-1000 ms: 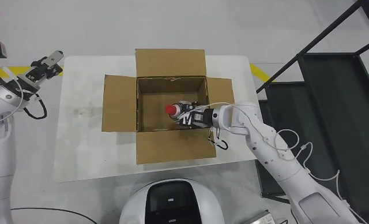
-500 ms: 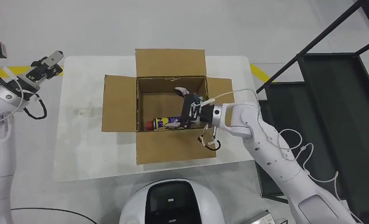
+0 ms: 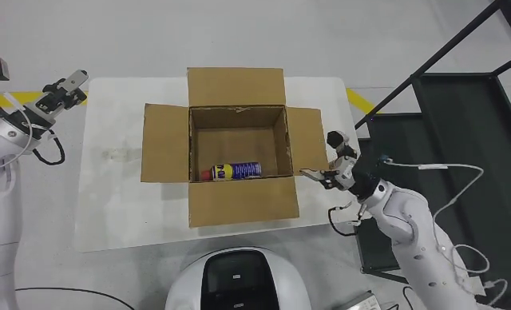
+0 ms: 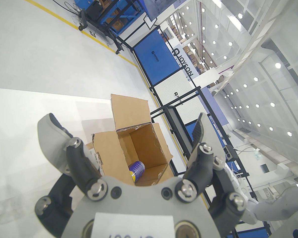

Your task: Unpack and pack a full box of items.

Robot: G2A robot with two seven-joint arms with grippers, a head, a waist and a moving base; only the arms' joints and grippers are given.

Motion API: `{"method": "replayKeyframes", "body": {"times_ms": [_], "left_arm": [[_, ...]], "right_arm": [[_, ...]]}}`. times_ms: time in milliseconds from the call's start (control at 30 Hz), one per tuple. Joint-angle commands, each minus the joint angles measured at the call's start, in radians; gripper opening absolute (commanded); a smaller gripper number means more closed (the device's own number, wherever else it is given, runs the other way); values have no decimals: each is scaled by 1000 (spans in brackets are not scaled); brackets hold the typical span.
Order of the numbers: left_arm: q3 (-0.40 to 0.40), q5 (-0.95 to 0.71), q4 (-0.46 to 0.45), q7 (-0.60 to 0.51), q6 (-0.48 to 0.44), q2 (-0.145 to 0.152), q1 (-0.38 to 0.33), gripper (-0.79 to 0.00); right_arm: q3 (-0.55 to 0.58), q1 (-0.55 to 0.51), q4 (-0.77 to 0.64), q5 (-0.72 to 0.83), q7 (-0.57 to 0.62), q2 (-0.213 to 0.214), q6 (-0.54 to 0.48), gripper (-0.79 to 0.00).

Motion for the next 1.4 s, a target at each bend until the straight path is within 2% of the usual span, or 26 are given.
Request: {"method": "replayKeyframes", "body": {"times_ms": [0,500,533,700,800,933,1167,1233,1367], "left_arm": [[0,0,0,0,0,0,0,0],[0,0,0,0,0,0,0,0],[0,0,0,0,0,0,0,0],[0,0,0,0,0,0,0,0],[0,0,0,0,0,0,0,0],[0,0,0,0,0,0,0,0],[0,0,0,0,0,0,0,0],[0,0,0,0,0,0,0,0],[0,0,0,0,0,0,0,0]], "right_arm": [[36,-41,-24,8,-5,1,-3,0],[40,-45,-29,9,-8,2,-6,0],[46,-41,-18,6,-5,1,18,0],[58,-19,159,-46,-5,-4,159,0],[55,-8,276,-131,-96,-6,204,0],[20,26,442,-181,-157,-10,209,0],[-46,132,649,-213,-109,-15,178,0],[-60,161,695,-217,-78,-15,155,0],[-62,181,710,-232,-102,-15,172,0]]}}
